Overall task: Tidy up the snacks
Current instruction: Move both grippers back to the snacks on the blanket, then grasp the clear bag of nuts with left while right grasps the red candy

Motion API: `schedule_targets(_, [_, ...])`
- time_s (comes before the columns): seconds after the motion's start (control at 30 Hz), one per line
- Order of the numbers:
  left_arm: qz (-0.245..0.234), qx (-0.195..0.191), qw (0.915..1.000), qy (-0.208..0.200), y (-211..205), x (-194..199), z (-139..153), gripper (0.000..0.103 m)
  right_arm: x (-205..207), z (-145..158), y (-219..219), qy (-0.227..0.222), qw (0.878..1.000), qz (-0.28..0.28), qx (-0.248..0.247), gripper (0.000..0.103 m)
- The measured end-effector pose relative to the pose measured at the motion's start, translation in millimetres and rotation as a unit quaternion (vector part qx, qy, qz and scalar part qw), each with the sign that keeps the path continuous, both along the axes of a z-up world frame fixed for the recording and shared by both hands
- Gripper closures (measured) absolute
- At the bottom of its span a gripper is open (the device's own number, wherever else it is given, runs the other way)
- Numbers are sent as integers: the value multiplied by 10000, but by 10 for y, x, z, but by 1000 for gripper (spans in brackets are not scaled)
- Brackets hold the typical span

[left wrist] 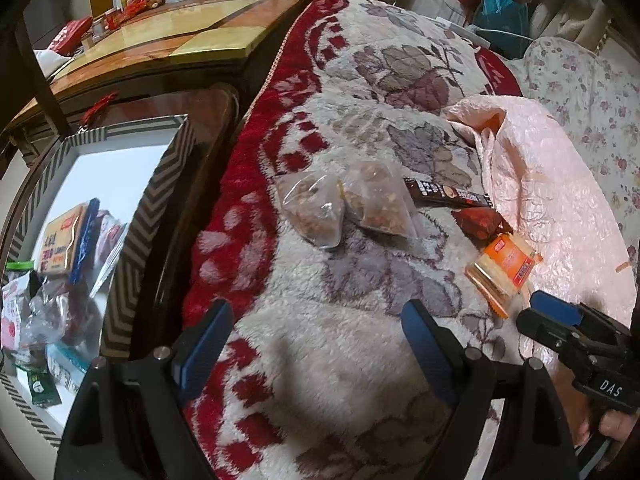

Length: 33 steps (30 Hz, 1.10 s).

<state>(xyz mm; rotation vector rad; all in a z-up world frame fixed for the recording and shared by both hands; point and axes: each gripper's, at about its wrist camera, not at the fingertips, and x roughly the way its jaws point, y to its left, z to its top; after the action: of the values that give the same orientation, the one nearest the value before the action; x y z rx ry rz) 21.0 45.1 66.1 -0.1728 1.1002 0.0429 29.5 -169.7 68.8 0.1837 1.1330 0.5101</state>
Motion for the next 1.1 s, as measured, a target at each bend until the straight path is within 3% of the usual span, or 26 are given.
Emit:
schedule_targets(0.37, [209, -475, 9986, 113, 81, 312, -52, 15, 68, -83, -50, 78, 9999, -43, 119, 43])
schedule_targets(0.43, [234, -548, 9981, 120, 89, 387, -58, 9, 106, -78, -50, 61, 9999, -42, 151, 40])
schedule_targets(0.57, [279, -655, 9974, 103, 103, 539, -72, 8, 177, -41, -50, -43, 9999, -31, 118, 36])
schedule_targets(0.77, [381, -731, 9963, 224, 115, 759, -162, 8, 353, -4, -80, -160, 9998, -35, -146, 36])
schedule_targets(0.9, [430, -699, 9962, 298, 111, 848, -228, 8, 519, -11, -67, -232, 9991, -1, -365, 30])
schedule_targets(1.1, [440, -666, 9961, 382, 91, 948, -301, 8, 868, -180, 61, -94, 9969, 215, -747, 30])
